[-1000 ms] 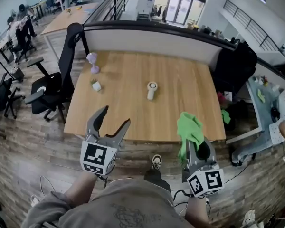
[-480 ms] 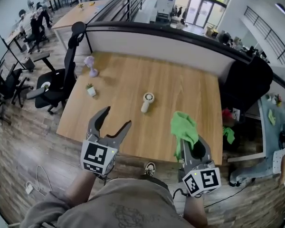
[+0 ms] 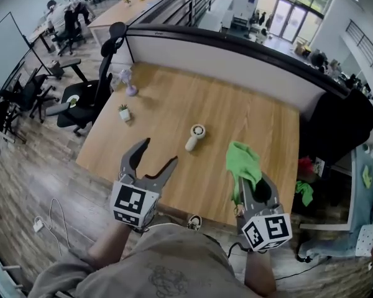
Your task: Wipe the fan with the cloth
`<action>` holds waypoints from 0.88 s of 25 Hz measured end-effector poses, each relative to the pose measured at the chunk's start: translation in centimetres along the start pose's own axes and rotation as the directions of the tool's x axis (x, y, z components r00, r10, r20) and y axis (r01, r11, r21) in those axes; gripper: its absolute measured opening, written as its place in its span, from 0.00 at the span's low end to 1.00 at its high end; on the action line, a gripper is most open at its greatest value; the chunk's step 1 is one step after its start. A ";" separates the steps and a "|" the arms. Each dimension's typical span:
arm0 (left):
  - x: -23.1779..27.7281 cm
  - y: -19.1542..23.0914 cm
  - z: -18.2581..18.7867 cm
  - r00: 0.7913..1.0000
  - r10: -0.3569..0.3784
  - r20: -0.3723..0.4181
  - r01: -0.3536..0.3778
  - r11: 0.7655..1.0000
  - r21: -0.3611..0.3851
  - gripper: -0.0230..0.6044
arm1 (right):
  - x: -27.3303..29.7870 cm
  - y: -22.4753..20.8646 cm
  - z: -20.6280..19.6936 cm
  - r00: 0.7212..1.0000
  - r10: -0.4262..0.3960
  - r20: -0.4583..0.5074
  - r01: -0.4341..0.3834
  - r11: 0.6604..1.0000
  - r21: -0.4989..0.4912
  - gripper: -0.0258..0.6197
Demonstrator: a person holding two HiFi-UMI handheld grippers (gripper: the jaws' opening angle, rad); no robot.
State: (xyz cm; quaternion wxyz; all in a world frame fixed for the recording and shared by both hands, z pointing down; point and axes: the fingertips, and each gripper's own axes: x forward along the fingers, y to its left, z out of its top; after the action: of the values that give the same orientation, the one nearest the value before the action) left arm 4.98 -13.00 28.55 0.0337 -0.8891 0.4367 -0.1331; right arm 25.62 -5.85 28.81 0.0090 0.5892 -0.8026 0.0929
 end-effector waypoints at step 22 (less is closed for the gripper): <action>8.1 -0.8 -8.5 0.981 -0.086 -0.172 0.075 0.995 -0.067 0.57 | 9.6 -3.4 -3.4 0.992 0.076 -0.104 -0.065 0.992 0.109 0.19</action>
State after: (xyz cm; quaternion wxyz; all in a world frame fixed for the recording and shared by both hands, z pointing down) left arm 8.02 -18.38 38.50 -0.0370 -0.8916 0.4053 -0.1986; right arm 25.60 -15.36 33.81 0.0178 0.5543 -0.8152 0.1671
